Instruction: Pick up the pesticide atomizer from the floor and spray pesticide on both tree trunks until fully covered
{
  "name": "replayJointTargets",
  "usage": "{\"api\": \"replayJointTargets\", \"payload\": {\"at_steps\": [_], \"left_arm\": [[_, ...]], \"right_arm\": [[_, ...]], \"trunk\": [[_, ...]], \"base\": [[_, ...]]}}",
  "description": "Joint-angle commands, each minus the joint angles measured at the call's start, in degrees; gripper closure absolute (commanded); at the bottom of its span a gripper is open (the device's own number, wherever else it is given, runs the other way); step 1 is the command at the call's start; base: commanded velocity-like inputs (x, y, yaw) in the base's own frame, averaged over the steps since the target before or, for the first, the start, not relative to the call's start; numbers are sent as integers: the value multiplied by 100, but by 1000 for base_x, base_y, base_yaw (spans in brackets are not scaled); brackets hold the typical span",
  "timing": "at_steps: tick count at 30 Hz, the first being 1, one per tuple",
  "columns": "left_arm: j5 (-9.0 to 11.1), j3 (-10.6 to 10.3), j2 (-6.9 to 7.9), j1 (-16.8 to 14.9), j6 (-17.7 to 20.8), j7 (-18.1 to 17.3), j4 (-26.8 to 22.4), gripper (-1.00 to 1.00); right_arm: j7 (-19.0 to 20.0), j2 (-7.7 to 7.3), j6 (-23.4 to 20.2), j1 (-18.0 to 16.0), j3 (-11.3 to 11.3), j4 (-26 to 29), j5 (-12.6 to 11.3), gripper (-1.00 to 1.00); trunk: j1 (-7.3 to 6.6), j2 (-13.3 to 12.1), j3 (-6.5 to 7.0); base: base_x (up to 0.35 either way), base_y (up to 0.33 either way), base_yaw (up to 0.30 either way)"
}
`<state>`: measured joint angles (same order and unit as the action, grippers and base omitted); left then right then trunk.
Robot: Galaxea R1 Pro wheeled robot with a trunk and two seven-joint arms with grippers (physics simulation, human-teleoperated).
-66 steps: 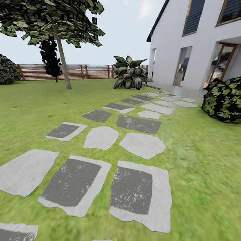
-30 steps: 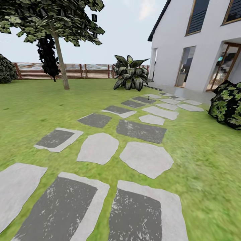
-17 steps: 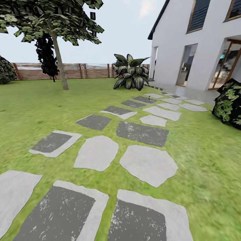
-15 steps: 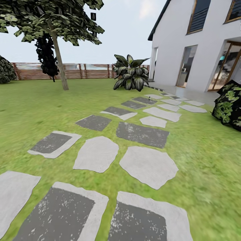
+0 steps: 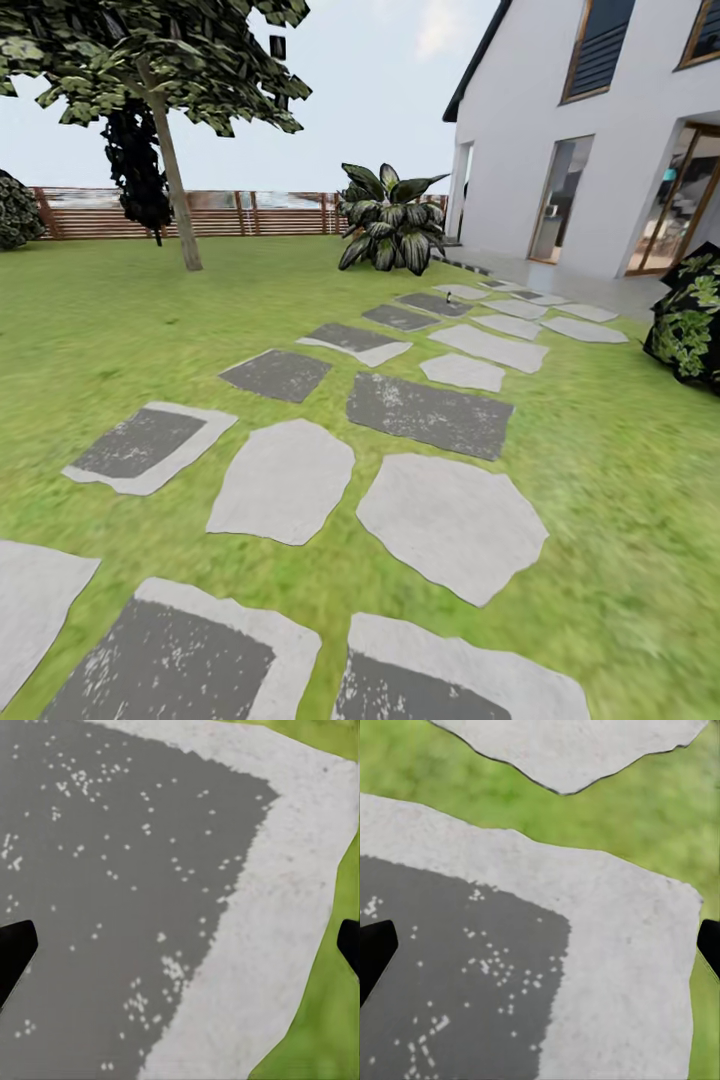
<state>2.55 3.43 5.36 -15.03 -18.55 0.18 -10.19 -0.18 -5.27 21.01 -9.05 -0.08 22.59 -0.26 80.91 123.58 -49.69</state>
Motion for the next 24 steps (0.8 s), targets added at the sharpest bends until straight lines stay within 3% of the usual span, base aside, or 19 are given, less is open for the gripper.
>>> {"api": "replayJointTargets", "payload": {"at_steps": [1, 24], "left_arm": [[0, -2, 0, 0, 0, 0, 0, -100], [0, 0, 0, 0, 0, 0, 0, -100]], "right_arm": [[0, 0, 0, 0, 0, 0, 0, -100], [0, 0, 0, 0, 0, 0, 0, -100]], "trunk": [[0, 0, 0], [0, 0, 0]], "base": [[338, 0, 0], [338, 0, 0]]}}
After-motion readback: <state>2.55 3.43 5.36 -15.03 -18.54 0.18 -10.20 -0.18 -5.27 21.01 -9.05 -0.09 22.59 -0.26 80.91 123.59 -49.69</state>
